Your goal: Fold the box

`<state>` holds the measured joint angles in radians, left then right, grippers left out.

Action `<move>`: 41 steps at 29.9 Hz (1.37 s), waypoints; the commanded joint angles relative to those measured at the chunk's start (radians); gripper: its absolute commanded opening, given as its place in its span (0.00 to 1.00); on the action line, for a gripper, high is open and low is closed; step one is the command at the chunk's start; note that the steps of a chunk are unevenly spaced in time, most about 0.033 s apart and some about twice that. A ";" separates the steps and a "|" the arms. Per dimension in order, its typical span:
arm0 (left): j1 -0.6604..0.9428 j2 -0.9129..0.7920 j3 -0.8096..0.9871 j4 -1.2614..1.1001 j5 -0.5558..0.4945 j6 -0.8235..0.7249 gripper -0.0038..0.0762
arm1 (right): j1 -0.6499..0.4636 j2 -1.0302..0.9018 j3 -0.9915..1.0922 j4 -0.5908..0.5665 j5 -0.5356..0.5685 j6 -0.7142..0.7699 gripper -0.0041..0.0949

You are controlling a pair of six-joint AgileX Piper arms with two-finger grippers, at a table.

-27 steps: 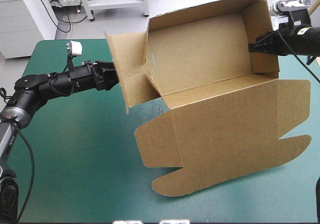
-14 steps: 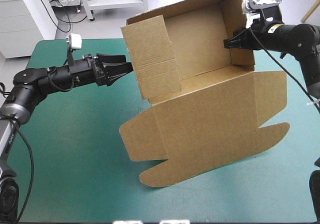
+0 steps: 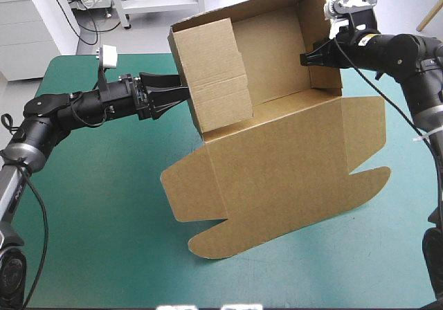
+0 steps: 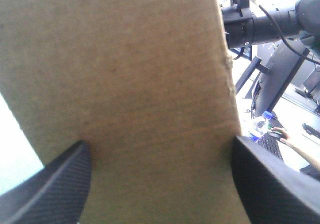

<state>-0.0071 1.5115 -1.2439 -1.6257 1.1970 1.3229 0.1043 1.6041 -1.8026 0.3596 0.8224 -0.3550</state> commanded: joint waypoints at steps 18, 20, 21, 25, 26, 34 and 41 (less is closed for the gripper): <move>-0.137 -0.036 -0.243 0.207 -0.252 -0.259 0.74 | 0.003 -0.041 -0.034 0.038 -0.143 0.045 0.03; -0.177 -0.035 -0.297 0.316 -0.332 -0.359 0.74 | 0.003 -0.041 -0.034 0.034 -0.163 0.052 0.03; -0.199 -0.035 -0.324 0.395 -0.369 -0.420 0.74 | 0.003 -0.041 -0.034 0.032 -0.173 0.057 0.03; -0.291 -0.029 -0.419 0.757 -0.460 -0.735 0.74 | 0.003 -0.041 -0.034 0.020 -0.188 0.062 0.03; -0.317 -0.027 -0.441 0.850 -0.478 -0.817 0.73 | 0.005 -0.041 -0.034 0.011 -0.192 0.062 0.03; -0.461 0.026 -0.572 1.406 -0.519 -1.323 0.72 | 0.085 -0.041 -0.034 -0.162 -0.245 0.192 0.03; -0.487 0.034 -0.578 1.523 -0.580 -1.473 0.56 | 0.112 -0.041 -0.034 -0.182 -0.268 0.241 0.03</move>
<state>-0.4819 1.5819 -1.7828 -0.0918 0.7368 -0.1165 0.2033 1.6041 -1.8026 0.1315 0.6436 -0.1374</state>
